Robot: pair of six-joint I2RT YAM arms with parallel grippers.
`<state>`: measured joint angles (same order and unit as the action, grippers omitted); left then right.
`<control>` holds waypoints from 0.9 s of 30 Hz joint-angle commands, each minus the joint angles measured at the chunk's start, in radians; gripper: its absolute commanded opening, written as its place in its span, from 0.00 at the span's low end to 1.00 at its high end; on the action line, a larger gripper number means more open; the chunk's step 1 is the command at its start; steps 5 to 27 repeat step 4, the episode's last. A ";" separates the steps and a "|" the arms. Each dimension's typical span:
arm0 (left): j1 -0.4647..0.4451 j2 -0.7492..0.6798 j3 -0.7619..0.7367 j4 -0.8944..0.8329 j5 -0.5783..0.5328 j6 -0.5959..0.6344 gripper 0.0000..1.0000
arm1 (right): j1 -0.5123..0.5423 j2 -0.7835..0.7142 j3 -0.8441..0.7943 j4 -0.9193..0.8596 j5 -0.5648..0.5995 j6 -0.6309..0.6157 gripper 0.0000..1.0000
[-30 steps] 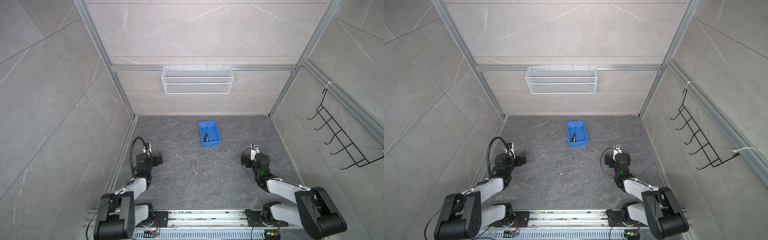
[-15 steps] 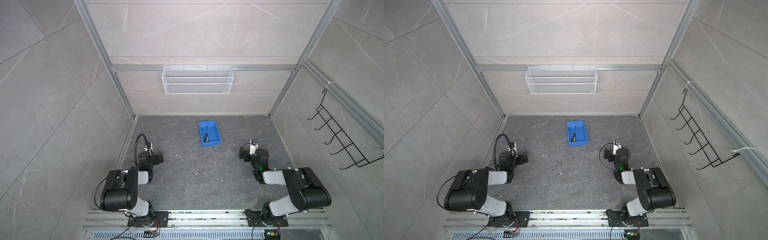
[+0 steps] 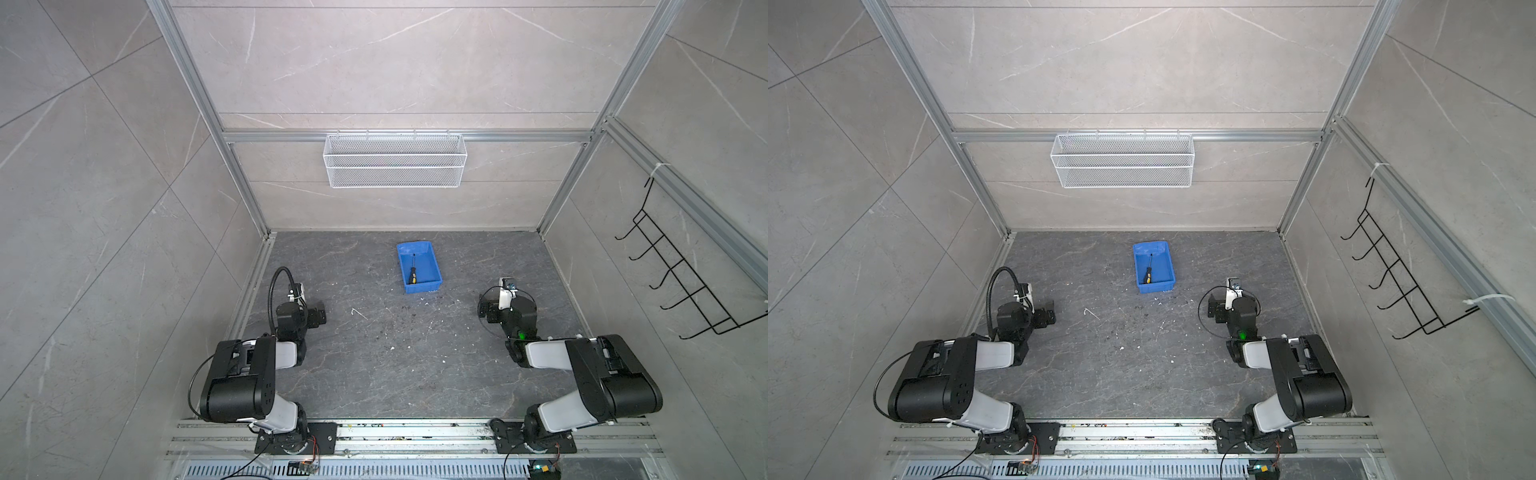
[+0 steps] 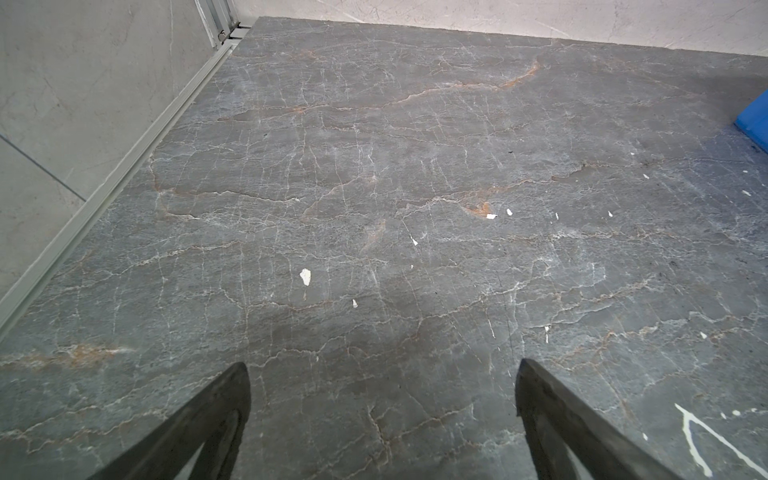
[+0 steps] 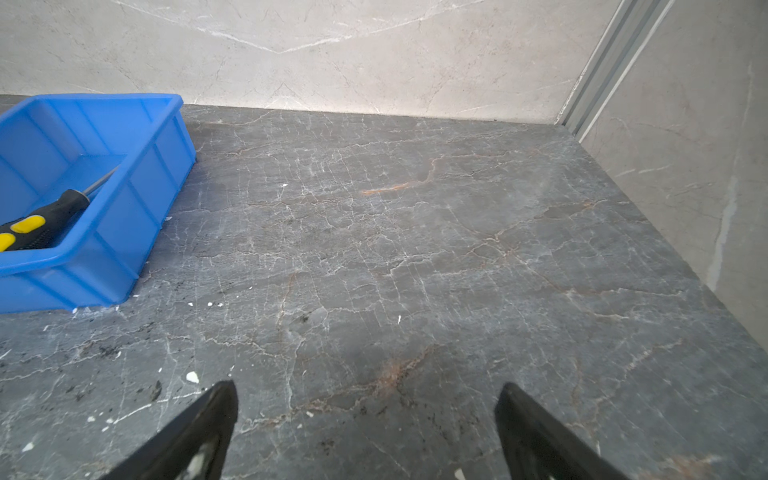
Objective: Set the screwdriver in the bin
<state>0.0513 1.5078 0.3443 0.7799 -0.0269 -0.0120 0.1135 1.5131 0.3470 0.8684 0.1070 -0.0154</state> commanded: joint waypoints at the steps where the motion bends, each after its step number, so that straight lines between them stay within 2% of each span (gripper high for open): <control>1: 0.005 -0.006 0.021 0.056 -0.012 0.007 1.00 | -0.003 0.006 0.020 -0.002 -0.010 0.012 0.99; 27: 0.005 -0.007 0.022 0.055 -0.012 0.007 1.00 | -0.003 0.004 0.016 0.003 -0.009 0.012 0.99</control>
